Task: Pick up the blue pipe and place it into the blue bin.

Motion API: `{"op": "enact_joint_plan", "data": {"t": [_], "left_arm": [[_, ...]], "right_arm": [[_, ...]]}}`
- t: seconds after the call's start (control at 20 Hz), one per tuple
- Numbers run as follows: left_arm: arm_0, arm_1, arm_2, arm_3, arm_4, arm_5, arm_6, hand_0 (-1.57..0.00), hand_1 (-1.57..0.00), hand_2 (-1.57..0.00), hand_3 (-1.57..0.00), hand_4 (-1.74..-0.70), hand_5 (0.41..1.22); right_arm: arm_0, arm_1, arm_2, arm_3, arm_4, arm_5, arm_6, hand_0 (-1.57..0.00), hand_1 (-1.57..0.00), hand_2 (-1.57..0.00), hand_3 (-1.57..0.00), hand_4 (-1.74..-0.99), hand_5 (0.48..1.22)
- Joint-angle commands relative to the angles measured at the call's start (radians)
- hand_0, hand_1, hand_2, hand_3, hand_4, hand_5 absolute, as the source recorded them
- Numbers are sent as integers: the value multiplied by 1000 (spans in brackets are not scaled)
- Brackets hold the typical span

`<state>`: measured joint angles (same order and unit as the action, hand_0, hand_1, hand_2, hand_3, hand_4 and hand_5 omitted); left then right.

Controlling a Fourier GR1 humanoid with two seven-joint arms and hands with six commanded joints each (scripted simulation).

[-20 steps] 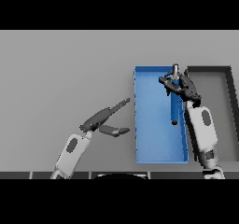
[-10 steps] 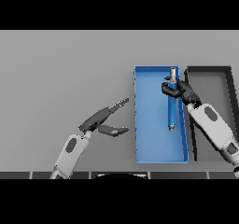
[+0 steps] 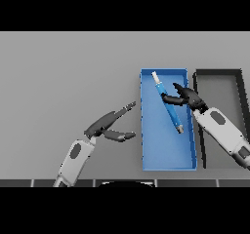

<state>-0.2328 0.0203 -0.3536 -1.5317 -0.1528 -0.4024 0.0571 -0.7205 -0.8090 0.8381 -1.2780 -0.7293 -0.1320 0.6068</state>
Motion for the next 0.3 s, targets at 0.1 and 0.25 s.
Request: {"op": "enact_joint_plan", "data": {"t": [0.1,0.25], "left_arm": [[-5,7,6,13,-5,2,-7,1,1,1,1,-930,496],[-34,13,28,32,10,-3,-3,1,1,1,1,-930,495]], "right_arm": [[-8,-13,10,-19,6,24,2,-19,-17,-17,-4,-1084,713],[-5,-17,8,-19,1,43,-16,-19,-17,-17,-4,-1084,714]]}}
